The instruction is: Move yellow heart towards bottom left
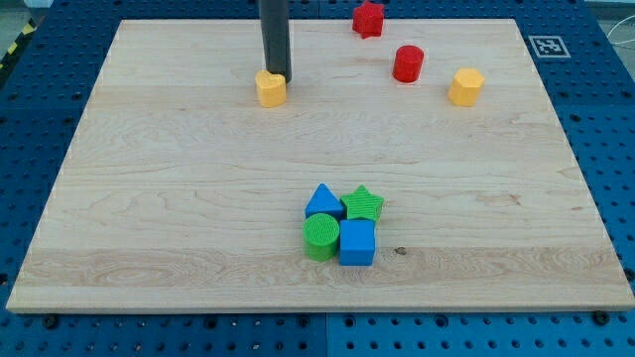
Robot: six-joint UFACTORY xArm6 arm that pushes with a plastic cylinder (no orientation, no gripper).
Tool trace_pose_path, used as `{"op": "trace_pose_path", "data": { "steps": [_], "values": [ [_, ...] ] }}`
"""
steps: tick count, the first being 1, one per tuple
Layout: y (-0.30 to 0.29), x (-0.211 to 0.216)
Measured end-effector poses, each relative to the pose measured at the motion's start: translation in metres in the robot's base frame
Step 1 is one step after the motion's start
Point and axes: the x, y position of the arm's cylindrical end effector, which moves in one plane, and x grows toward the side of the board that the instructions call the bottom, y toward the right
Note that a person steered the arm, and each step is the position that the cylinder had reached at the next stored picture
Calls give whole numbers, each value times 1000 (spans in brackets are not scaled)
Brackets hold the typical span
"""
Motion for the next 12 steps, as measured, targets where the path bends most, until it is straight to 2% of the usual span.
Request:
{"op": "trace_pose_path", "data": {
  "steps": [1, 2, 4, 5, 6, 7, 8, 9, 10, 12],
  "values": [
    [-4, 19],
    [-15, 57],
    [-72, 115],
    [-76, 129],
    [-78, 98],
    [-50, 95],
    [-21, 113],
    [-25, 152],
    [-58, 157],
    [-108, 136]
  ]
}}
